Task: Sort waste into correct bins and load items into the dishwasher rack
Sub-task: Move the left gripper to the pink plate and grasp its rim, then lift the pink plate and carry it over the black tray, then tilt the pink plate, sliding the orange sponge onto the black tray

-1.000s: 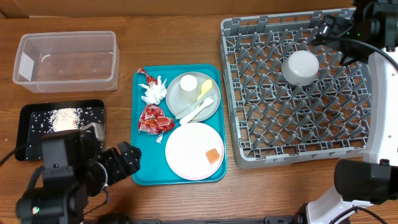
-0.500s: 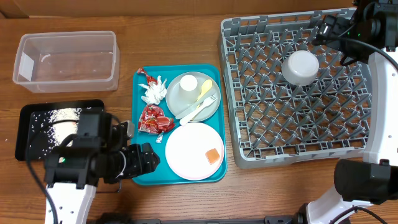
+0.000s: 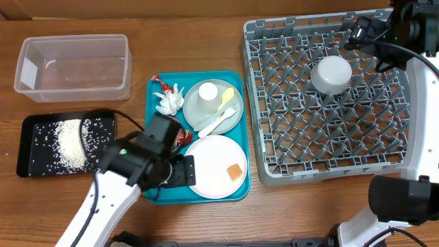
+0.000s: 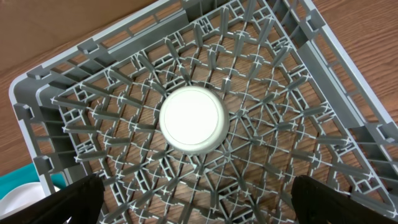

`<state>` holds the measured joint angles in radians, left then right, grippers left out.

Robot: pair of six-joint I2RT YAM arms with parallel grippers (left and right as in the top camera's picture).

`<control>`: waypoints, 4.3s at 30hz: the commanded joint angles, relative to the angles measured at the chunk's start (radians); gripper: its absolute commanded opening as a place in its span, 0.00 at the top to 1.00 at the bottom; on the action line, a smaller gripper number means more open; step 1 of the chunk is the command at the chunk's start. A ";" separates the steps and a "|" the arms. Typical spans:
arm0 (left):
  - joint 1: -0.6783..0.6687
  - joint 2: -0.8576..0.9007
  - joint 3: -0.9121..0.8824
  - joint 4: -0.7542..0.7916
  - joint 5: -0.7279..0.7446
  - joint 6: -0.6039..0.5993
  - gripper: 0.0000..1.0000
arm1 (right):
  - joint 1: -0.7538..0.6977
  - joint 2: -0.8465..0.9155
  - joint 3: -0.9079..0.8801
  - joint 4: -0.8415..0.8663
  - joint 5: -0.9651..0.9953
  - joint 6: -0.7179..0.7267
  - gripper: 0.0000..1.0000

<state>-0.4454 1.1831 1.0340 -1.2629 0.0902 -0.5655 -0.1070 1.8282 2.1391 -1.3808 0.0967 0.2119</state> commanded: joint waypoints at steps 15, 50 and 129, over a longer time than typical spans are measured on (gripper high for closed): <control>-0.019 0.410 -0.002 0.175 -0.058 -0.092 0.27 | 0.001 -0.013 0.005 0.002 0.007 -0.002 0.00; -0.019 0.615 -0.113 0.324 0.006 -0.040 0.73 | 0.001 -0.013 0.005 0.002 0.007 -0.002 0.00; 1.143 0.362 0.549 -0.018 -0.221 0.327 0.96 | 0.001 -0.013 0.005 0.002 0.007 -0.002 0.00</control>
<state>0.6895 1.5471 1.5585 -1.3025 -0.0574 -0.2649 -0.1070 1.8282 2.1391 -1.3815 0.0963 0.2119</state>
